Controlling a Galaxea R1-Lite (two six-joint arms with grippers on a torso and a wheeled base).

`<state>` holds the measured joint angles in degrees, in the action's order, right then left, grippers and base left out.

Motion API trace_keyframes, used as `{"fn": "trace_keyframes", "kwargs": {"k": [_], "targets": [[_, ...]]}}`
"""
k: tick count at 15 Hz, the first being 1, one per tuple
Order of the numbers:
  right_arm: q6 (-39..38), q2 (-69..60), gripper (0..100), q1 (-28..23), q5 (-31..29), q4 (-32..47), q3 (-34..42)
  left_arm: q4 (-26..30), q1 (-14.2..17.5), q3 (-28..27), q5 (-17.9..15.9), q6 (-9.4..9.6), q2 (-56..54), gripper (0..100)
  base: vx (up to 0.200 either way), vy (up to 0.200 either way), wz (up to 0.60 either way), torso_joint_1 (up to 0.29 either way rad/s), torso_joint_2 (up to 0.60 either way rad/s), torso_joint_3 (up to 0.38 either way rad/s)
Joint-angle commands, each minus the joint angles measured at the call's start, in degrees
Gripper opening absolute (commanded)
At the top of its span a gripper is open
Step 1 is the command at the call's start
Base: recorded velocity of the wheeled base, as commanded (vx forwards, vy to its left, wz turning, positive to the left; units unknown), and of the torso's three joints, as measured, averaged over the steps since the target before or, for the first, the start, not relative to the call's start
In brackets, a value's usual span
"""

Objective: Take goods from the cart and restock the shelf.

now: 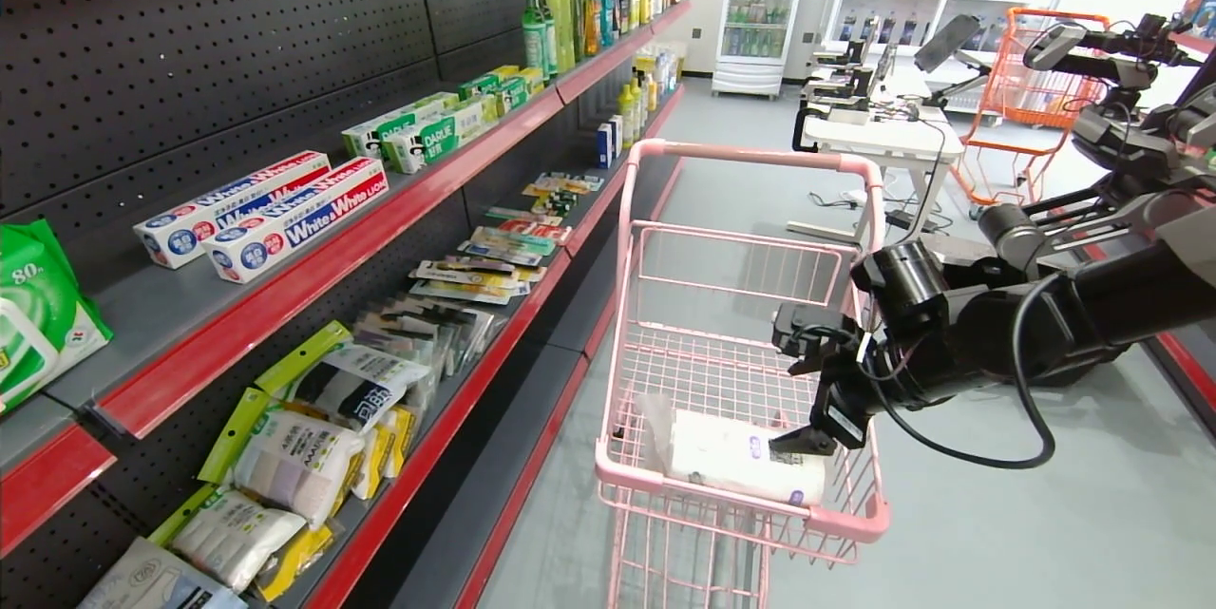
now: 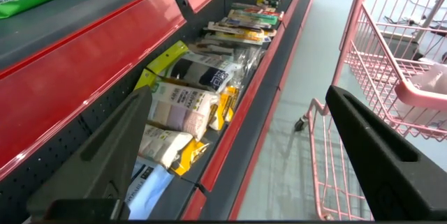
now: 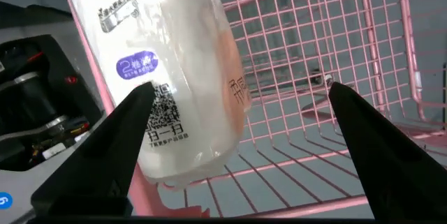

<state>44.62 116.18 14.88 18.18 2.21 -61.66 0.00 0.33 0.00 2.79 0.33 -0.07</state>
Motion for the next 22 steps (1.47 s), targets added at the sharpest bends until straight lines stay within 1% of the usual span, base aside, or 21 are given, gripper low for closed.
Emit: {"fn": "trace_keyframes", "kwargs": {"k": [1, 6, 8, 10, 12, 17, 22], "targets": [[-0.06, 0.37, 100, 0.58, 0.46, -0.01, -0.57, 0.0, 0.02, 0.0, 0.02, 0.02, 0.07, 100, 0.0, 0.0, 0.0, 0.0, 0.0, 0.0], [-1.2, 0.72, 100, 0.76, 2.92, -0.01, -0.74, 0.0, 0.02, 0.0, 0.02, 0.02, 0.07, 100, 0.0, 0.0, 0.0, 0.0, 0.0, 0.0], [-6.74, 1.86, 100, 2.61, 5.91, -0.01, -3.03, 0.0, 0.02, 0.0, 0.02, 0.02, 0.07, 100, 0.0, 0.0, 0.0, 0.0, 0.0, 0.0], [-7.09, 3.44, 100, 3.92, 5.82, -0.01, -5.4, 0.0, 0.02, 0.0, 0.02, 0.02, 0.07, 100, 0.0, 0.0, 0.0, 0.0, 0.0, 0.0], [-6.82, 4.5, 100, 5.68, 5.73, -0.01, -6.02, 0.0, 0.02, 0.0, 0.02, 0.02, 0.07, 100, 0.0, 0.0, 0.0, 0.0, 0.0, 0.0], [-7.0, 4.76, 100, 7.7, 5.55, -0.01, -5.31, 0.0, 0.02, 0.0, 0.02, 0.02, 0.07, 100, 0.0, 0.0, 0.0, 0.0, 0.0, 0.0], [-6.91, 5.02, 100, 8.67, 5.38, -0.01, -3.91, 0.0, 0.02, 0.0, 0.02, 0.02, 0.07, 100, 0.0, 0.0, 0.0, 0.0, 0.0, 0.0]]}}
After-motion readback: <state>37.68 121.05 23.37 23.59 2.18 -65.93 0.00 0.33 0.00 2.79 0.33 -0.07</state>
